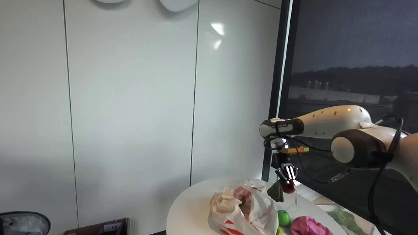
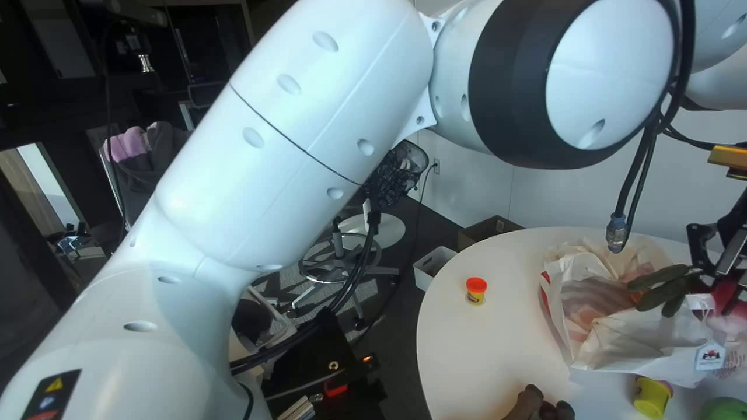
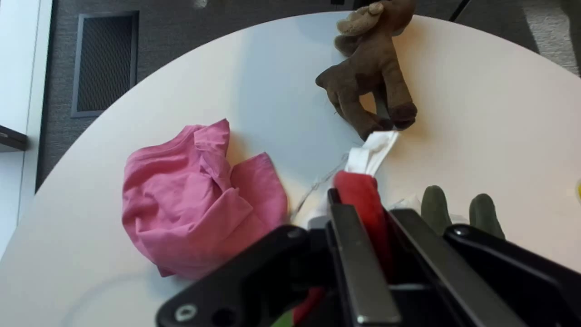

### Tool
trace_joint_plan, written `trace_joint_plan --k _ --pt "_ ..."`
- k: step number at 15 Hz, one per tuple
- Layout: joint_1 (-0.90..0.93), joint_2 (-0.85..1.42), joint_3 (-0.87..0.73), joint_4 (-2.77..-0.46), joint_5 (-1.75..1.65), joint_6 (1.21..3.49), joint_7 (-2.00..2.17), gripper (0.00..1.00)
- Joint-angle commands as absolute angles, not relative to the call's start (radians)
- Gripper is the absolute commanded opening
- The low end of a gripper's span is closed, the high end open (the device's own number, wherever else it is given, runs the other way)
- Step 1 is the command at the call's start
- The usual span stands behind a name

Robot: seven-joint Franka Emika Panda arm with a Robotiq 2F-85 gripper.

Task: Remove some items from the plastic bag and put it on the table

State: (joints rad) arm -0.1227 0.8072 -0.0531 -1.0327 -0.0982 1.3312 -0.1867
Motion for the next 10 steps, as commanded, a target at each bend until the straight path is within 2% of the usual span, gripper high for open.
trace_joint_plan --k 1,5,6,7,10 --pt "-0.134 0.853 -0.090 -1.076 -0.105 1.367 -0.073 0.09" --pt "-0.129 0.951 -0.137 -1.122 -0.147 1.532 0.045 0.09" --pt "-0.127 0.973 -0.147 -1.129 -0.158 1.575 0.073 0.36" --pt "-0.126 0.989 -0.151 -1.130 -0.164 1.604 0.089 0.37" --pt "-0.114 0.988 -0.148 -1.141 -0.163 1.685 0.124 0.60"
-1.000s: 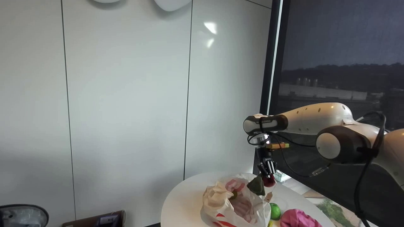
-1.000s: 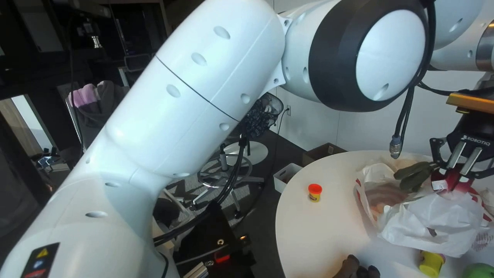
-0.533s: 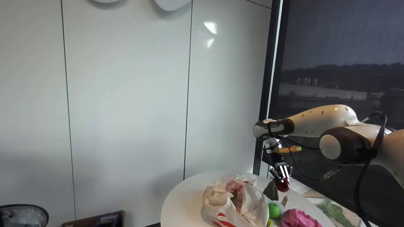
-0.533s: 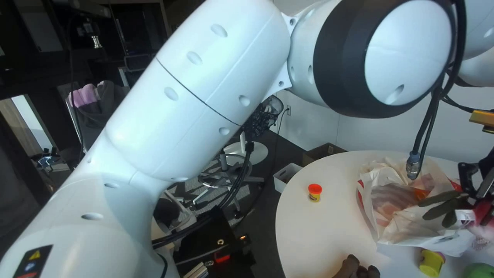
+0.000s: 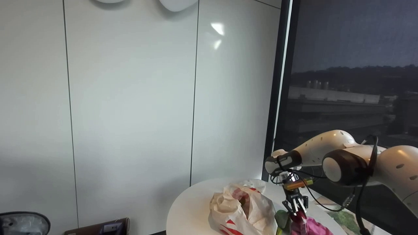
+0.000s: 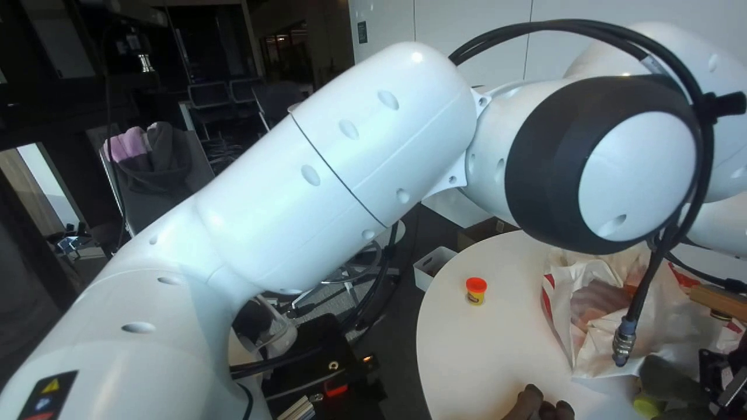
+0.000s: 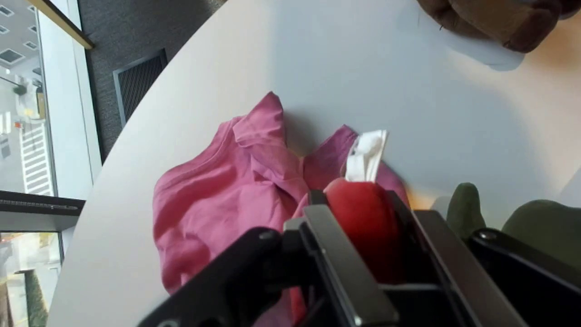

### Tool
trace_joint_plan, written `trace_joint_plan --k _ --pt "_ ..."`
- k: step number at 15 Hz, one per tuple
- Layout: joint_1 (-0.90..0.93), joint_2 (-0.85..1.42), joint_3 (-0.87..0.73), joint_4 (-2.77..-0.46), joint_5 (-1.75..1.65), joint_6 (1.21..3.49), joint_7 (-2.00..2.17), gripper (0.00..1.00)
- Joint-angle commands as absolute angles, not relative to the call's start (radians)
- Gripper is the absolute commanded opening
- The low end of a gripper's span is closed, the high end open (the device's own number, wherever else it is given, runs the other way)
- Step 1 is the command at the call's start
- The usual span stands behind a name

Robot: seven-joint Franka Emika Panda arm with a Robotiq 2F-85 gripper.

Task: Remove some items from the plastic bag and put it on the table

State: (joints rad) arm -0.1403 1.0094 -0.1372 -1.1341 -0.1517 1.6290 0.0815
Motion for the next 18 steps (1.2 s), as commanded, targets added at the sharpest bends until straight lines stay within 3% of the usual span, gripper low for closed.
trace_joint_plan --k 1,5,6,13,18 --pt "-0.103 0.972 -0.149 -1.150 -0.171 1.713 0.127 0.67" --pt "-0.058 0.871 -0.133 -1.182 -0.182 1.841 0.120 0.97" --pt "-0.051 0.849 -0.121 -1.186 -0.175 1.873 0.107 1.00" --pt "-0.067 0.900 0.045 -1.119 0.035 2.009 -0.010 1.00" --pt "-0.081 1.022 0.075 -1.053 0.161 2.011 0.002 1.00"
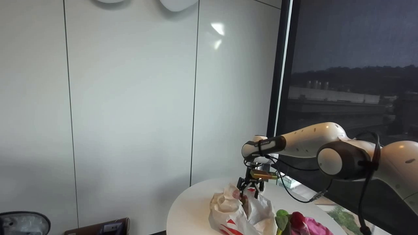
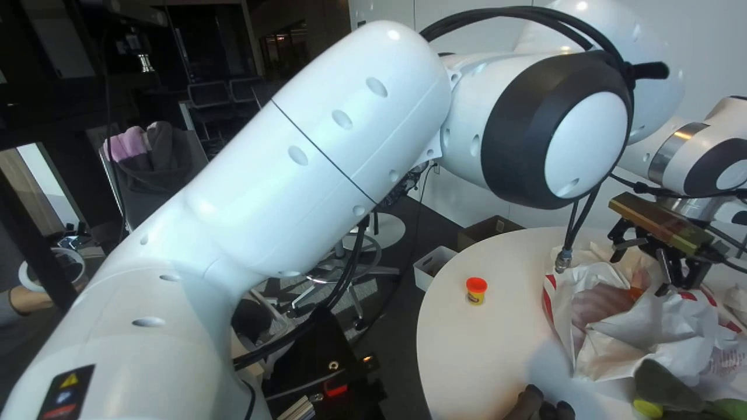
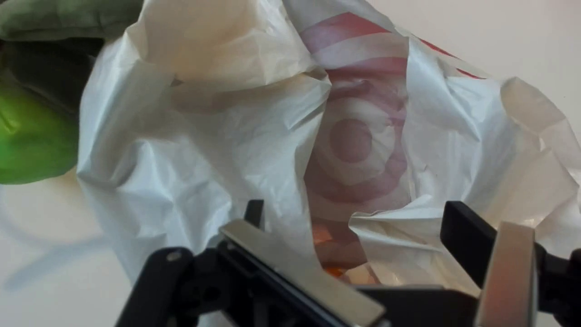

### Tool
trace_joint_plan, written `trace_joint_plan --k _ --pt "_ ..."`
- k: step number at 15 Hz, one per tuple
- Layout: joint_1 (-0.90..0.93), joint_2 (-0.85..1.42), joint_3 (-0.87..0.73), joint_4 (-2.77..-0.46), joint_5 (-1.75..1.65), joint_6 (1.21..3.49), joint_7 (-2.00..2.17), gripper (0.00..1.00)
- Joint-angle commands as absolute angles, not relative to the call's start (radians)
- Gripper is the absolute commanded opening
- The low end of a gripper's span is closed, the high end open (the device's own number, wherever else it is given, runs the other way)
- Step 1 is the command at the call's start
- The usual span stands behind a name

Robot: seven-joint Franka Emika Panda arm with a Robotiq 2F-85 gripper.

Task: Remove some items from the plastic bag and put it on the table

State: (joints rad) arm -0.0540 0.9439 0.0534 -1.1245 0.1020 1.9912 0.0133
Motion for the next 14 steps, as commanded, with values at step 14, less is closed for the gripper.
trace_joint_plan --k 14 --pt "-0.144 1.100 0.180 -0.940 0.409 1.910 0.007 1.00"
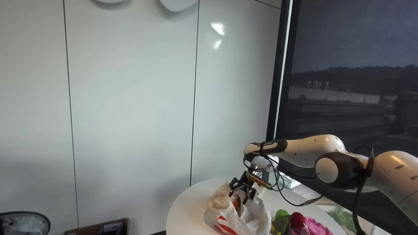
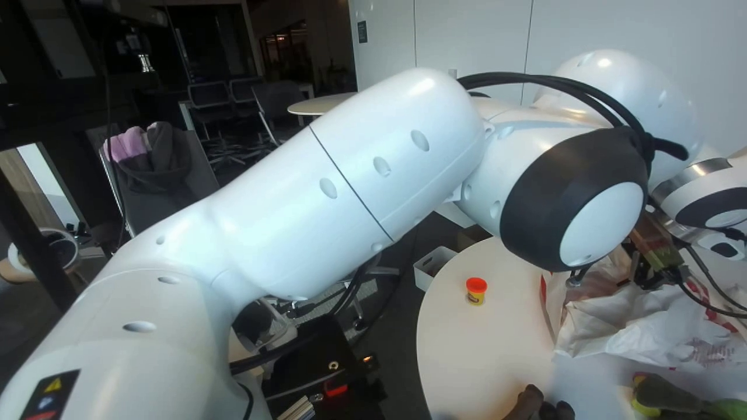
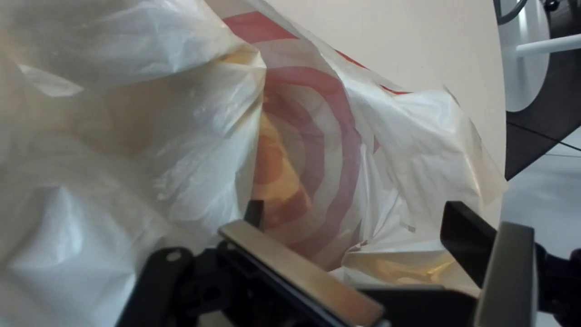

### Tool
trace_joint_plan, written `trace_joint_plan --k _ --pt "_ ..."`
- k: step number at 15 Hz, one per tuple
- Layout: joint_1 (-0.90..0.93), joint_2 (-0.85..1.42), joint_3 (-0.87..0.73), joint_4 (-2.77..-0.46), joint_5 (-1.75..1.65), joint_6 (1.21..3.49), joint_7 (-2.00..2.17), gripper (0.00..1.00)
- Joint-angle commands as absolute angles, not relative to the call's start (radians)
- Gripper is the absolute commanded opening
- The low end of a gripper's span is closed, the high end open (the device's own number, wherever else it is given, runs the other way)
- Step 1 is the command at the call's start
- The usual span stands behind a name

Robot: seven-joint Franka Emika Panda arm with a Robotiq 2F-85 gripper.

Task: Remove some items from the plastic bag and put it on the table

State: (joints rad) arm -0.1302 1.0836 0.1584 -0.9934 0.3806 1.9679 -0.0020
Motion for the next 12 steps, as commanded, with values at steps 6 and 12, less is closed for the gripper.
trace_joint_plan --k 6,12 --pt "-0.162 1.147 0.208 -0.888 0.481 1.800 0.012 1.00" --pt "-0.191 1.217 0.226 -0.845 0.518 1.879 -0.105 1.00"
